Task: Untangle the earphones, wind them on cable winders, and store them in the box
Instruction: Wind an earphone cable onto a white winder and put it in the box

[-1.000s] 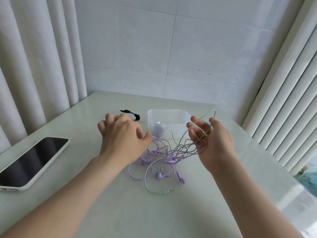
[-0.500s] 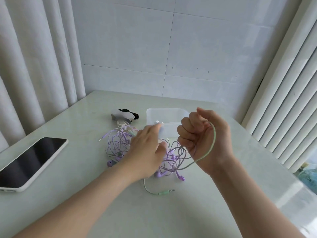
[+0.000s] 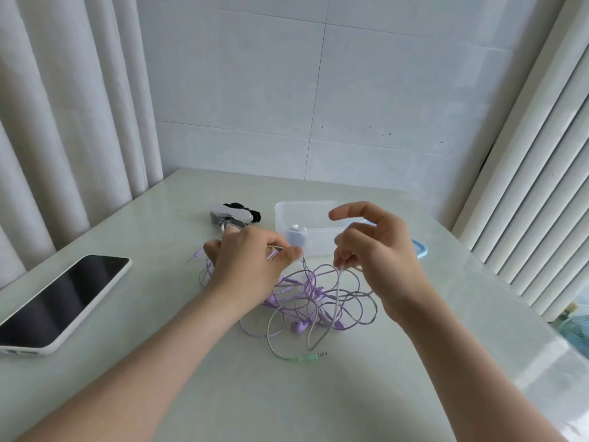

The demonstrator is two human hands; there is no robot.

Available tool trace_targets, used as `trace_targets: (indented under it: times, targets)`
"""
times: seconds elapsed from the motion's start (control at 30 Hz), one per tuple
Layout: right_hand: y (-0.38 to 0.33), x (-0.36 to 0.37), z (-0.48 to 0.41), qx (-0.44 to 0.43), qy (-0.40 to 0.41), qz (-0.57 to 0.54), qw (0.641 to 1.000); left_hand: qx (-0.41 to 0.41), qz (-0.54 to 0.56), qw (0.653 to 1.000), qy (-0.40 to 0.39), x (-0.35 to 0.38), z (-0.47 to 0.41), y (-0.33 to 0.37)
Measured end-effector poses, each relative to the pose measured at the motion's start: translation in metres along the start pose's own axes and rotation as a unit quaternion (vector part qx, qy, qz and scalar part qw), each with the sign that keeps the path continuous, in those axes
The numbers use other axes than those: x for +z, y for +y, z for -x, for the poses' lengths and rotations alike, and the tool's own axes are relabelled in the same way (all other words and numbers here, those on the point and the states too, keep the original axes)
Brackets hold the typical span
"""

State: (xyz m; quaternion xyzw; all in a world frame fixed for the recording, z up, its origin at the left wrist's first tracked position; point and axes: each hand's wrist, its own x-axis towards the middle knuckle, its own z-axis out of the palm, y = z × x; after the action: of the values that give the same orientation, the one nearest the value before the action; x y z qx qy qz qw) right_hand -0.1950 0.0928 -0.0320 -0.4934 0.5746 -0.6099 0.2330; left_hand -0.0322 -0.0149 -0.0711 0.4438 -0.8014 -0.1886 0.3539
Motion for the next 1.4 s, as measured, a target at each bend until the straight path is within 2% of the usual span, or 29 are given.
trace_targets:
  times: [0.1, 0.17, 0.23, 0.27, 0.37, 0.47, 0.57, 0.63, 0.73, 0.77, 0.8, 0.87, 0.9, 0.97, 1.07, 1.17, 1.27, 1.33, 1.4]
  targets:
    - [0.001, 0.002, 0.001, 0.034, 0.003, 0.064, 0.997, 0.002, -0.022, 1.000, 0.012, -0.001, 0.001, -0.001]
    - [0.003, 0.003, 0.001, 0.063, -0.003, 0.078, 0.995, 0.015, -0.006, 0.998, 0.069, 0.000, 0.000, -0.001]
    - [0.007, 0.004, 0.001, 0.058, -0.011, 0.120, 0.991, 0.040, 0.039, 0.991, 0.126, 0.000, -0.002, -0.003]
    - [0.010, 0.005, 0.001, 0.034, -0.005, 0.154, 0.987, 0.052, 0.090, 0.986, 0.128, -0.002, -0.004, -0.004]
    - [0.016, 0.012, 0.001, -0.071, 0.029, 0.233, 0.969, 0.069, 0.286, 0.955, 0.043, -0.008, -0.007, 0.001]
    - [0.016, 0.017, 0.001, -0.139, 0.007, 0.246, 0.959, 0.101, 0.305, 0.947, -0.022, -0.012, -0.003, 0.009]
    - [0.021, 0.019, -0.001, -0.143, 0.016, 0.285, 0.948, 0.091, 0.346, 0.933, -0.026, -0.014, -0.001, 0.015]
    - [0.026, 0.017, -0.004, -0.123, 0.029, 0.327, 0.937, 0.044, 0.441, 0.896, -0.029, -0.017, -0.001, 0.021]
    - [0.038, 0.011, -0.008, -0.091, 0.037, 0.394, 0.914, -0.039, 0.619, 0.781, -0.065, -0.021, -0.001, 0.028]
    - [0.041, 0.009, -0.009, -0.072, 0.040, 0.414, 0.906, -0.060, 0.639, 0.765, -0.057, -0.021, -0.002, 0.029]
    - [0.044, 0.007, -0.009, -0.051, 0.048, 0.430, 0.900, -0.077, 0.627, 0.774, -0.037, -0.021, -0.003, 0.027]
    - [0.047, 0.003, -0.009, -0.015, 0.076, 0.437, 0.896, -0.090, 0.516, 0.851, 0.023, -0.020, -0.005, 0.022]
    - [0.048, 0.000, -0.010, 0.002, 0.095, 0.426, 0.900, -0.079, 0.443, 0.892, 0.047, -0.019, -0.005, 0.020]
    - [0.048, -0.003, -0.012, 0.038, 0.122, 0.371, 0.920, -0.015, 0.325, 0.943, 0.073, -0.016, -0.002, 0.016]
    - [0.046, -0.004, -0.015, 0.070, 0.141, 0.239, 0.958, 0.101, 0.141, 0.982, 0.073, -0.009, 0.004, 0.012]
    - [0.040, 0.001, -0.014, 0.059, 0.138, 0.190, 0.970, 0.126, -0.010, 0.992, -0.001, -0.001, 0.007, 0.008]
    - [0.037, 0.007, -0.012, 0.006, 0.134, 0.198, 0.971, 0.137, 0.018, 0.989, -0.043, 0.001, 0.005, 0.005]
    - [0.037, 0.008, -0.011, -0.016, 0.129, 0.206, 0.970, 0.132, 0.103, 0.985, -0.047, 0.000, 0.002, 0.006]
    - [0.037, 0.009, -0.010, -0.034, 0.113, 0.227, 0.967, 0.068, 0.238, 0.967, -0.059, -0.002, 0.000, 0.010]
